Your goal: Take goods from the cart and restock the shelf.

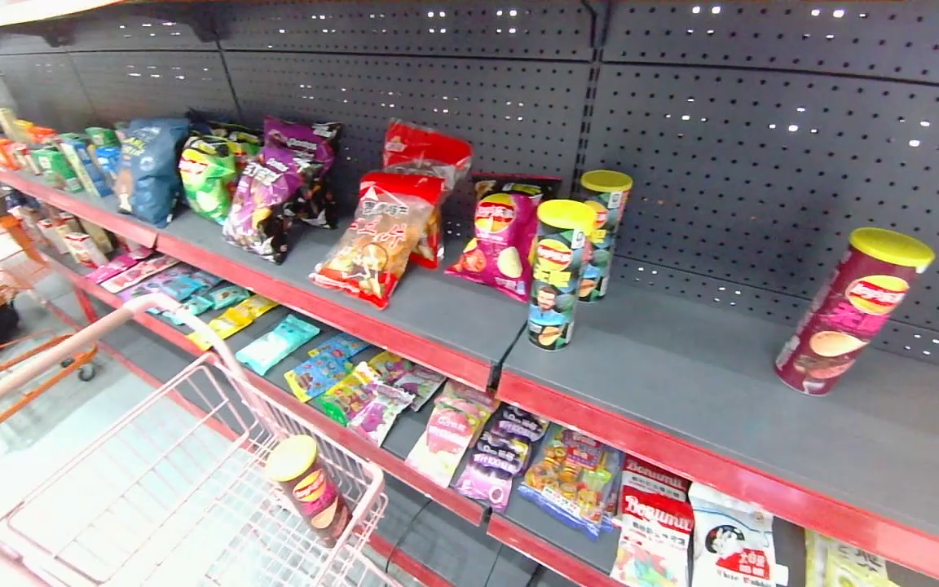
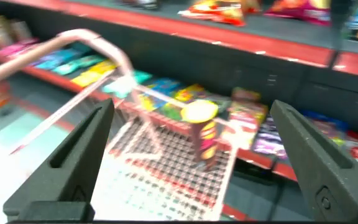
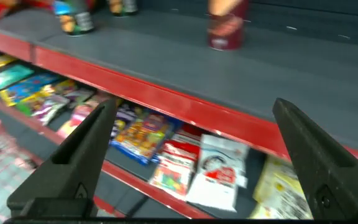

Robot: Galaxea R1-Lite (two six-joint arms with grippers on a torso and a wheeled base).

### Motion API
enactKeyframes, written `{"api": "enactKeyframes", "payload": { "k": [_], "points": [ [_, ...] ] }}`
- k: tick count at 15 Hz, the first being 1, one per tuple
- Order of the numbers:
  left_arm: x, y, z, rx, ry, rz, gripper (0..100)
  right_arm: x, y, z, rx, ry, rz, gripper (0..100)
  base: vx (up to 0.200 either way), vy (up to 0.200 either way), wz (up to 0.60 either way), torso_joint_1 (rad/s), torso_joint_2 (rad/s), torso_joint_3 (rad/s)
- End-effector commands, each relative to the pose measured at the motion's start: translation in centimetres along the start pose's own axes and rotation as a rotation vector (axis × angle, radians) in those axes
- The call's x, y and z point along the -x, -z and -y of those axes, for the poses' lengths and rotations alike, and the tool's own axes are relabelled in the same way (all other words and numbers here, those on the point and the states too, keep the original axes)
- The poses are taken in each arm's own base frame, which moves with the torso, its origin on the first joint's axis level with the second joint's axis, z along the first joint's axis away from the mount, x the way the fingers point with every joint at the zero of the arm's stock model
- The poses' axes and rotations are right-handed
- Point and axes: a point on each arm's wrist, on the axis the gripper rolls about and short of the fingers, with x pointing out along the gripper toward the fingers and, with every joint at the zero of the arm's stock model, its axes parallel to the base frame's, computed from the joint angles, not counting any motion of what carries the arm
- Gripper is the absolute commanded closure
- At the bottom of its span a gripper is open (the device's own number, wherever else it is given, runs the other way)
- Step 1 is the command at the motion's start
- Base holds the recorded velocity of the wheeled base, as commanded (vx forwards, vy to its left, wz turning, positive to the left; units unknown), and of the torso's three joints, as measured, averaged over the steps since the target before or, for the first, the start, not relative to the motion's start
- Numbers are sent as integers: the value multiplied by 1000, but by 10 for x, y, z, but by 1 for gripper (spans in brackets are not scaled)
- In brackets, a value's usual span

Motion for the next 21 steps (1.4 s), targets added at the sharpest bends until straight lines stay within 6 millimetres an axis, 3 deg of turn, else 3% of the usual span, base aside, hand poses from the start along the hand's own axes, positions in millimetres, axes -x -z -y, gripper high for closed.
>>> {"api": "enactKeyframes", "payload": {
  "k": [1, 4, 21],
  "points": [
    [0, 0, 0, 0, 0, -1, 0, 0, 0, 0, 0, 0, 1, 0, 0, 0, 0, 0, 0, 0],
    [0, 0, 0, 0, 0, -1, 0, 0, 0, 0, 0, 0, 1, 0, 0, 0, 0, -25, 43, 35],
    [0, 0, 0, 0, 1, -1, 0, 0, 0, 0, -1, 0, 1, 0, 0, 0, 0, -147, 353, 202]
  ]
}}
